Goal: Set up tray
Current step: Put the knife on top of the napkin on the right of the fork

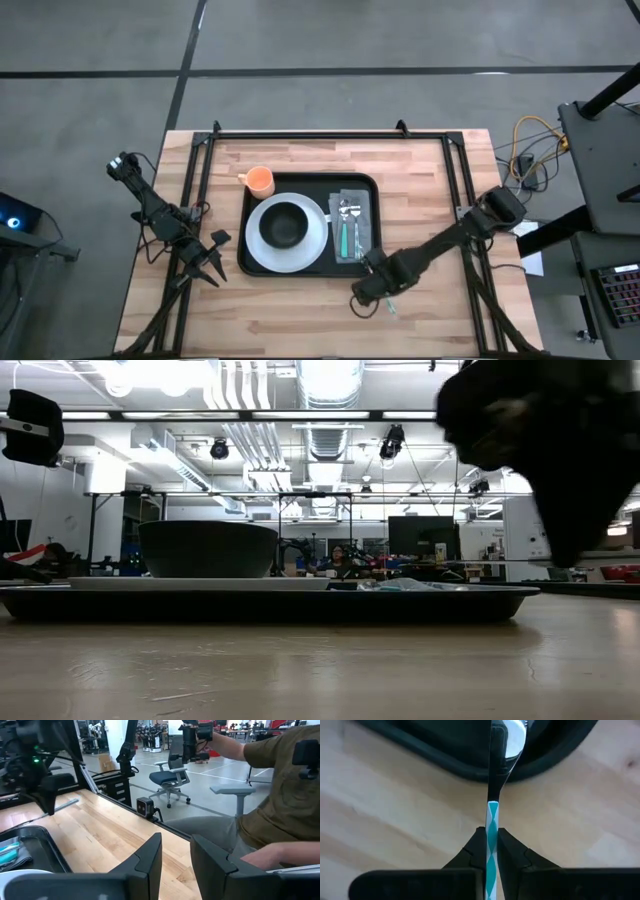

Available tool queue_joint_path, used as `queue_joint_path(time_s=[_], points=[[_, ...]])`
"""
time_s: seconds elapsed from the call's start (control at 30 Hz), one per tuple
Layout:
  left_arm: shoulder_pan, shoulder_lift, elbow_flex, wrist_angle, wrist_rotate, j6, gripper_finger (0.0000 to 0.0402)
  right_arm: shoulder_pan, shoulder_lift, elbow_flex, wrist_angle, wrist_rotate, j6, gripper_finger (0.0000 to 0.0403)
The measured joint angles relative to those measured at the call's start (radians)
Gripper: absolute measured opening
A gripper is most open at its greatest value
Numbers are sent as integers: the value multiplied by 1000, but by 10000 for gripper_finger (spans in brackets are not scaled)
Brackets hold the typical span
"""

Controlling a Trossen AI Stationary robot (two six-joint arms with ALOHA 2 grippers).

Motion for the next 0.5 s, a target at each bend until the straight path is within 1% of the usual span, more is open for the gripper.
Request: queue_joint_path(time_s=[0.27,0.5], points=[[0,0,0,0,0,0,84,-136,-2,0,-3,-2,-4,13],[0,0,0,0,0,0,84,-272,-2,0,-6,-3,-75,13]])
